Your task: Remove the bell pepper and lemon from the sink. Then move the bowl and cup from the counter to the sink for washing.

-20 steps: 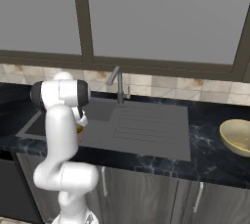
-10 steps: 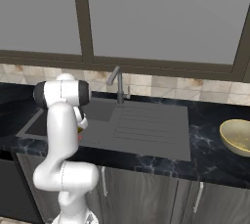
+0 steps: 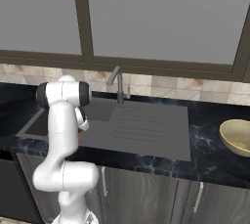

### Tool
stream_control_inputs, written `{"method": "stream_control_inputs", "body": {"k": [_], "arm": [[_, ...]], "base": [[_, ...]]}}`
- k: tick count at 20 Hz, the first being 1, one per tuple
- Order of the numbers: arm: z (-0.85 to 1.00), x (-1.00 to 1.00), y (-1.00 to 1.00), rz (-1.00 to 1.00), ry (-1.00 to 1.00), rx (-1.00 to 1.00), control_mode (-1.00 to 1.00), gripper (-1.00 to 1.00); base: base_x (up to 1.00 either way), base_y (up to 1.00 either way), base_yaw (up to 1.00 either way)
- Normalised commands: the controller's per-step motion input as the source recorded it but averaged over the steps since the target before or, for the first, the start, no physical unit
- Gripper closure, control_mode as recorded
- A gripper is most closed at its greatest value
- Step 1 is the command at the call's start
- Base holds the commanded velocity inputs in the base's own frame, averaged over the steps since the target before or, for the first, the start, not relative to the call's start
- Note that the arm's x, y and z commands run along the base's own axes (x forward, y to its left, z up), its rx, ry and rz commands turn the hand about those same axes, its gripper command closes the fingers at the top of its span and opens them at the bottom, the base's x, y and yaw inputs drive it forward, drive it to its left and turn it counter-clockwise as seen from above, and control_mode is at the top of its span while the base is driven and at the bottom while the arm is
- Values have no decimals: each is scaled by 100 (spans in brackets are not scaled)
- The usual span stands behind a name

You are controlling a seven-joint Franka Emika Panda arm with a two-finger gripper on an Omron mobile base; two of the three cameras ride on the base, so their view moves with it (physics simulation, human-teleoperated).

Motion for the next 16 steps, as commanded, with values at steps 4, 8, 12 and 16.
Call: {"method": "stream_control_inputs", "body": {"k": [4,8,12,16], "arm": [[-18,16,1,0,1,0,-100,-100],[-18,14,1,0,2,0,-100,-100],[-17,16,0,0,2,0,-100,-100],[-16,13,0,0,5,0,-100,-100]], "base": [[0,0,0],[0,0,0],[0,0,0],[0,0,0]]}}
